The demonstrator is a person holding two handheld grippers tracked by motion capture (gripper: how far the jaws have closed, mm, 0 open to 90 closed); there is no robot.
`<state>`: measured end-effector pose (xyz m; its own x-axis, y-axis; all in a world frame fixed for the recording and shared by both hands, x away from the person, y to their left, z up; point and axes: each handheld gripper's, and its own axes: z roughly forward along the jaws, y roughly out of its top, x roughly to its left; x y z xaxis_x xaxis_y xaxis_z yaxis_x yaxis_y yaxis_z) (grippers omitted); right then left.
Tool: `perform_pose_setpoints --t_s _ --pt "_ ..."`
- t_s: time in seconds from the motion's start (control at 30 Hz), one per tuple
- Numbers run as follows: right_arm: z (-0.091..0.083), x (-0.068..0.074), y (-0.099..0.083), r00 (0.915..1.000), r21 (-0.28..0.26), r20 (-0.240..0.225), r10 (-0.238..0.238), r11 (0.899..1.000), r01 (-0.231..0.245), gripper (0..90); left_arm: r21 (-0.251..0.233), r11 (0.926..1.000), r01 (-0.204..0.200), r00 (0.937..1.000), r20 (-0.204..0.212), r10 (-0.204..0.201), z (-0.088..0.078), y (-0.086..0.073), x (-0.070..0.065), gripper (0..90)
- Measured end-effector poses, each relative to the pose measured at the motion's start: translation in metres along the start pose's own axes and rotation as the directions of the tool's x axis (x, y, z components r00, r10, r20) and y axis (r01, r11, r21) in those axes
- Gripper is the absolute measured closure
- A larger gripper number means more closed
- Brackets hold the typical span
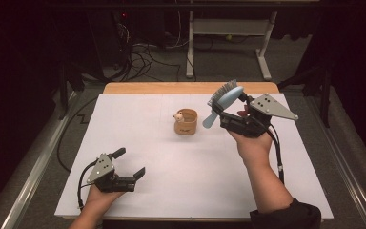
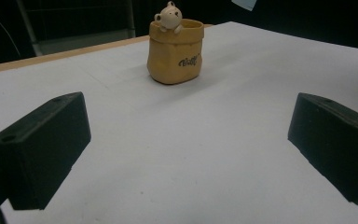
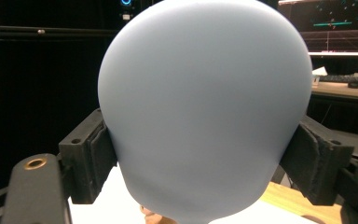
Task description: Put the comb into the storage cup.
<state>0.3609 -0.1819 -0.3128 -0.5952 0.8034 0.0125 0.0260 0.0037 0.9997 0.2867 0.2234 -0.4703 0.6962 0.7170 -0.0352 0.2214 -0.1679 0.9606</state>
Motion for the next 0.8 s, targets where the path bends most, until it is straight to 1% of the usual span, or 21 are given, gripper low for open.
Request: perform_pose_setpoints --t_s 0.1,0.27,0.53,0.8 --pt "0.003 0.0 0.003 1.0 -0.01 0.003 -0.003 1.0 0.003 20.6 -0.001 1.0 0.001 1.0 0.002 -0.001 0.0 0.0 0.0 0.0" --pt "0.01 0.002 0.004 1.0 -0.014 -0.001 0.005 1.0 -0.005 20.6 0.001 1.0 0.003 1.0 0.003 -0.003 0.0 0.0 0.0 0.0" --pt "0.026 0.008 0.0 0.9999 -0.012 -0.009 0.011 1.0 -0.011 20.6 0.008 1.0 -0.006 0.9999 0.009 0.006 0.001 0.0 -0.001 0.0" --pt "0.041 0.012 -0.003 0.9998 -0.01 -0.017 0.014 1.0 -0.015 20.6 0.005 1.0 -0.003 0.9999 0.012 0.003 0.0 0.0 0.0 0.0"
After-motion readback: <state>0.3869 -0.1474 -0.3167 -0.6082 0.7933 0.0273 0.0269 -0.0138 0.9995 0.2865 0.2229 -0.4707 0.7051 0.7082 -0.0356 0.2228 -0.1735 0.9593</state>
